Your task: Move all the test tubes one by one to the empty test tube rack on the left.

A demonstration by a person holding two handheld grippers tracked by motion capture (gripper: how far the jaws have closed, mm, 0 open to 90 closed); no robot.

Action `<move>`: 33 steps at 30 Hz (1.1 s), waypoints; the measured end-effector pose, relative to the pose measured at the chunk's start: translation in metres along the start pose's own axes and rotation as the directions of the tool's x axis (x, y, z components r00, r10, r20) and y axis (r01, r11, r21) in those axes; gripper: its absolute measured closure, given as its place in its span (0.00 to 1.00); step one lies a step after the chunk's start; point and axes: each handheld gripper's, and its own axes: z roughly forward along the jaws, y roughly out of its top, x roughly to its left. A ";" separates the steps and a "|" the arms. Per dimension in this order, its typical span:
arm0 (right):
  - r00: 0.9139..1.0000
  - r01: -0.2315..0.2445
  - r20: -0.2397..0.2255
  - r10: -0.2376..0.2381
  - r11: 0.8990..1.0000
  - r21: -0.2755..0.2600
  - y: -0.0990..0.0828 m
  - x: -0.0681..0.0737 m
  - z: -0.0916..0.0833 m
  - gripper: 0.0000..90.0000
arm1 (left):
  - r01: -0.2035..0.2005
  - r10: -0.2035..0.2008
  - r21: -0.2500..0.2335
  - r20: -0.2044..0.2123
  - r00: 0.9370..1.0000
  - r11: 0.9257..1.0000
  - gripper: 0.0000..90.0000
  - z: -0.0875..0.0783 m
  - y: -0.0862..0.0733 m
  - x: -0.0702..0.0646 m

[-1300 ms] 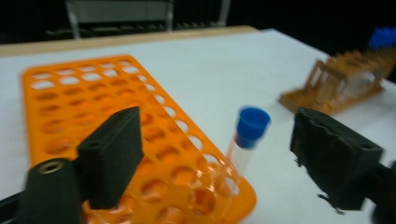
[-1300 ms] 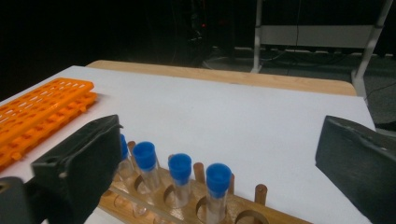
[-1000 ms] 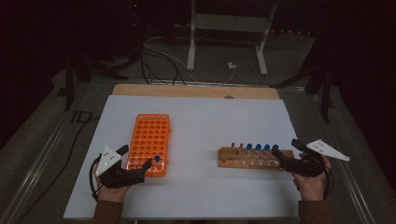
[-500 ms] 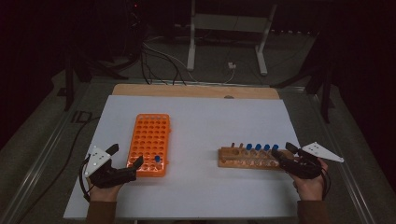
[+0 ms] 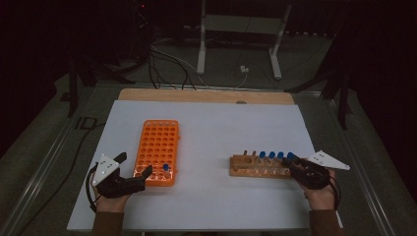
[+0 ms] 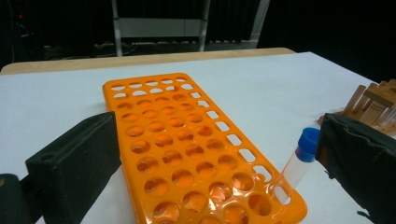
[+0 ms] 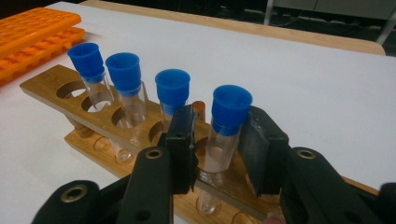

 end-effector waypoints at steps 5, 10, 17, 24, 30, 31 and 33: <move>1.000 0.018 0.017 -0.018 1.000 -0.006 -0.001 0.002 0.001 0.80 | -0.001 0.001 0.001 0.002 1.000 1.000 0.01 0.000 0.000 0.000; 1.000 0.028 0.014 -0.028 1.000 -0.006 -0.001 0.004 0.001 0.85 | -0.006 0.006 0.002 0.001 1.000 1.000 0.01 0.000 0.000 -0.001; 1.000 0.023 0.008 -0.023 1.000 -0.007 -0.001 0.003 0.000 0.85 | -0.010 0.010 0.005 0.003 1.000 1.000 0.01 0.001 0.000 -0.003; 1.000 0.008 -0.002 -0.008 1.000 -0.010 -0.002 0.002 0.000 0.85 | -0.012 0.012 0.006 0.002 1.000 1.000 0.01 0.001 -0.001 -0.003; 1.000 0.003 -0.002 -0.003 1.000 -0.011 -0.001 0.002 0.000 0.85 | -0.016 0.016 0.007 0.004 1.000 1.000 0.01 0.001 -0.001 -0.004; 1.000 0.003 -0.004 -0.003 1.000 -0.012 -0.001 0.002 0.000 0.85 | -0.017 0.017 0.007 0.003 1.000 1.000 0.01 0.001 -0.001 -0.004; 1.000 0.001 -0.004 -0.001 1.000 -0.017 -0.001 0.001 -0.001 0.85 | -0.017 0.017 0.006 0.002 1.000 1.000 0.01 0.001 -0.001 -0.004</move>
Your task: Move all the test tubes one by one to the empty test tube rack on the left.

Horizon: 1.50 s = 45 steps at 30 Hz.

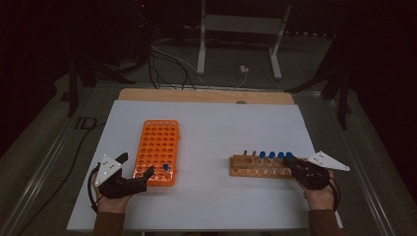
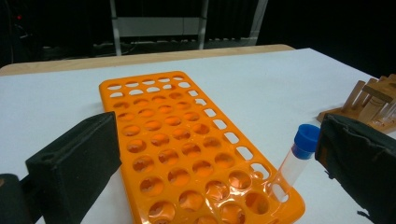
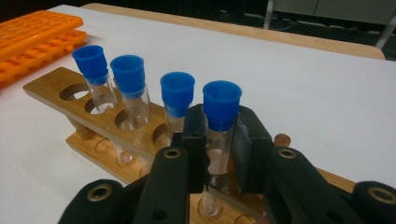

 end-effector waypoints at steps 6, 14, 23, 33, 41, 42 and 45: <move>1.000 -0.006 0.001 0.006 1.000 -0.011 0.002 0.000 -0.002 0.85 | 0.000 0.000 -0.002 0.000 1.000 1.000 0.01 0.000 0.000 0.000; 1.000 -0.008 0.005 0.008 1.000 -0.027 0.006 -0.001 -0.006 0.85 | 0.001 -0.001 -0.001 0.000 1.000 1.000 0.01 0.000 0.000 0.000; 1.000 -0.014 0.012 0.015 0.998 -0.062 0.017 -0.003 -0.015 0.86 | 0.004 -0.004 0.000 0.002 1.000 1.000 0.01 0.000 0.000 0.000; 1.000 -0.025 0.006 0.026 0.996 -0.086 0.031 -0.003 -0.023 0.86 | 0.006 -0.006 -0.003 0.009 1.000 1.000 0.01 0.000 0.002 -0.001; 1.000 -0.004 -0.004 0.003 0.994 -0.105 0.044 0.002 -0.036 0.86 | 0.000 0.000 -0.007 0.019 1.000 1.000 0.01 -0.002 0.003 -0.003; 1.000 -0.001 -0.007 0.001 0.994 -0.108 0.045 0.003 -0.037 0.86 | 0.000 0.001 -0.007 0.021 1.000 1.000 0.01 -0.002 0.004 -0.004; 1.000 -0.002 -0.014 0.000 0.994 -0.111 0.046 0.004 -0.041 0.86 | 0.000 0.000 -0.007 0.025 1.000 1.000 0.01 -0.002 0.004 -0.004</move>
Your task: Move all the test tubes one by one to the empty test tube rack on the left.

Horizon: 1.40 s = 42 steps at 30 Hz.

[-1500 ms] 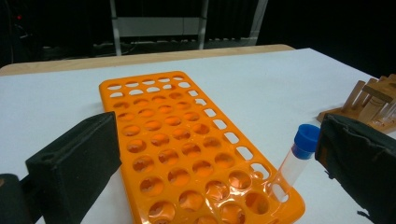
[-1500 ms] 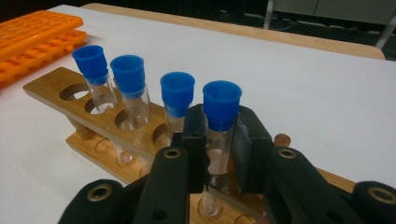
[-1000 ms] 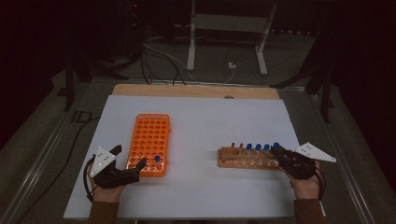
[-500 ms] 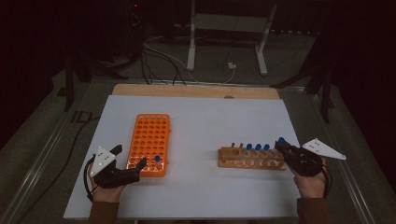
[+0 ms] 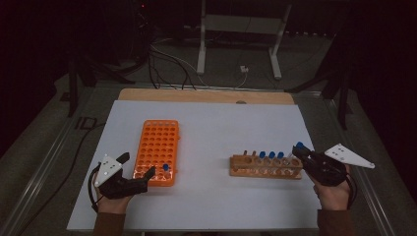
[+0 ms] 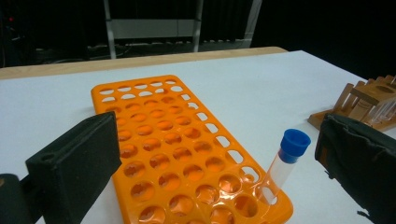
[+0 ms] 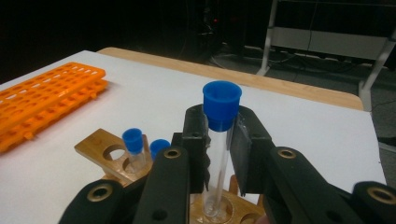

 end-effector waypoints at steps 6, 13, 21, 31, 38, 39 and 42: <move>1.000 -0.008 -0.024 0.008 1.000 -0.003 0.003 0.005 -0.005 0.86 | 0.001 -0.001 -0.007 0.012 1.000 1.000 0.01 -0.001 0.002 -0.001; 0.998 0.000 -0.068 0.000 1.000 0.005 0.005 0.015 -0.002 0.86 | -0.008 0.008 -0.007 0.026 1.000 1.000 0.01 0.000 0.006 -0.004; 0.992 0.019 -0.121 -0.018 1.000 0.010 0.010 0.032 0.006 0.86 | -0.023 0.024 -0.018 0.032 0.999 1.000 0.01 0.000 0.016 -0.010; 0.984 0.038 -0.174 -0.036 0.999 0.011 0.017 0.049 0.018 0.86 | -0.059 0.059 -0.014 0.052 0.997 0.998 0.01 0.007 0.026 -0.023; 0.977 0.044 -0.207 -0.041 0.999 0.007 0.021 0.061 0.030 0.86 | -0.086 0.087 -0.014 0.074 0.993 0.996 0.01 0.015 0.035 -0.034; 0.977 0.045 -0.211 -0.042 0.999 0.005 0.022 0.063 0.032 0.86 | -0.089 0.089 -0.011 0.077 0.993 0.996 0.01 0.016 0.035 -0.035; 0.974 0.042 -0.222 -0.040 0.999 0.007 0.022 0.067 0.038 0.86 | -0.100 0.100 -0.008 0.088 0.991 0.995 0.01 0.021 0.037 -0.039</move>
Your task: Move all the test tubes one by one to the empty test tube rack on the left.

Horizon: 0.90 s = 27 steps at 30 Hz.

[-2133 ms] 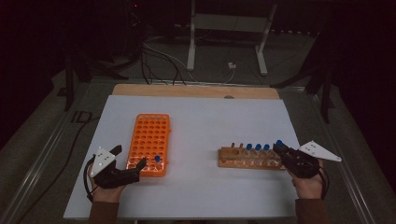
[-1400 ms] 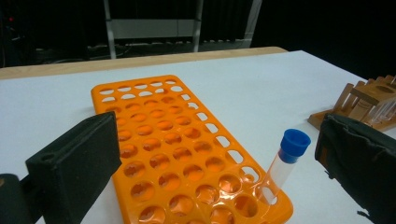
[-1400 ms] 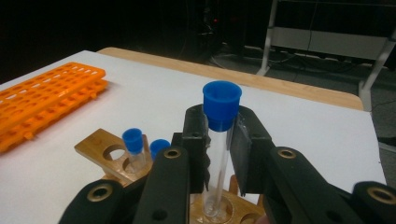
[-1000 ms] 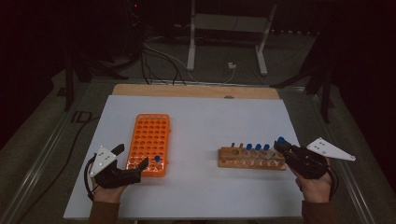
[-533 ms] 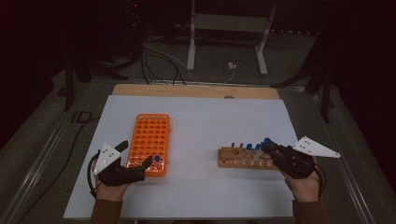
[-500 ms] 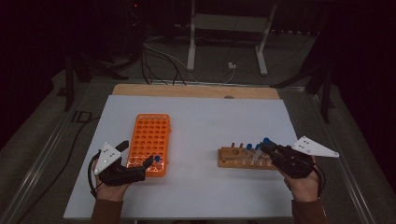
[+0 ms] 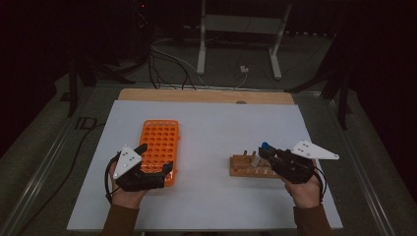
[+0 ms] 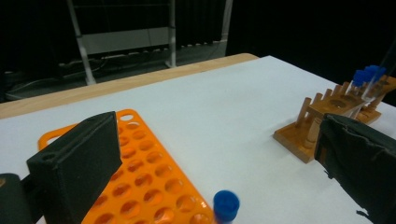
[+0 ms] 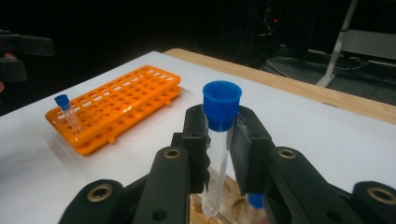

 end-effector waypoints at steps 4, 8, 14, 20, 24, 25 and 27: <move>1.000 -0.009 -0.012 0.009 1.000 0.003 0.000 0.002 0.008 0.86 | -0.003 0.003 0.003 0.011 1.000 1.000 0.01 0.006 0.001 -0.003; 1.000 -0.016 -0.023 0.016 1.000 0.003 0.000 0.005 0.015 0.86 | -0.007 0.007 0.002 0.021 1.000 1.000 0.01 0.010 0.002 -0.007; 0.999 -0.017 -0.035 0.017 1.000 0.007 0.001 0.008 0.023 0.85 | -0.015 0.015 0.009 0.037 0.999 1.000 0.02 0.019 0.003 -0.013; 0.999 -0.015 -0.046 0.015 1.000 0.005 0.005 0.013 0.029 0.86 | -0.025 0.025 0.010 0.054 0.998 1.000 0.02 0.027 0.007 -0.021; 0.998 -0.007 -0.054 0.007 1.000 0.006 0.008 0.016 0.035 0.86 | -0.033 0.032 0.018 0.073 0.997 0.999 0.02 0.034 0.008 -0.026; 0.998 -0.003 -0.057 0.003 1.000 0.007 0.008 0.017 0.036 0.86 | -0.033 0.032 0.018 0.075 0.997 0.999 0.02 0.036 0.008 -0.027; 0.998 -0.002 -0.064 0.002 1.000 0.008 0.010 0.019 0.039 0.86 | -0.034 0.032 0.020 0.082 0.996 0.999 0.02 0.038 0.008 -0.029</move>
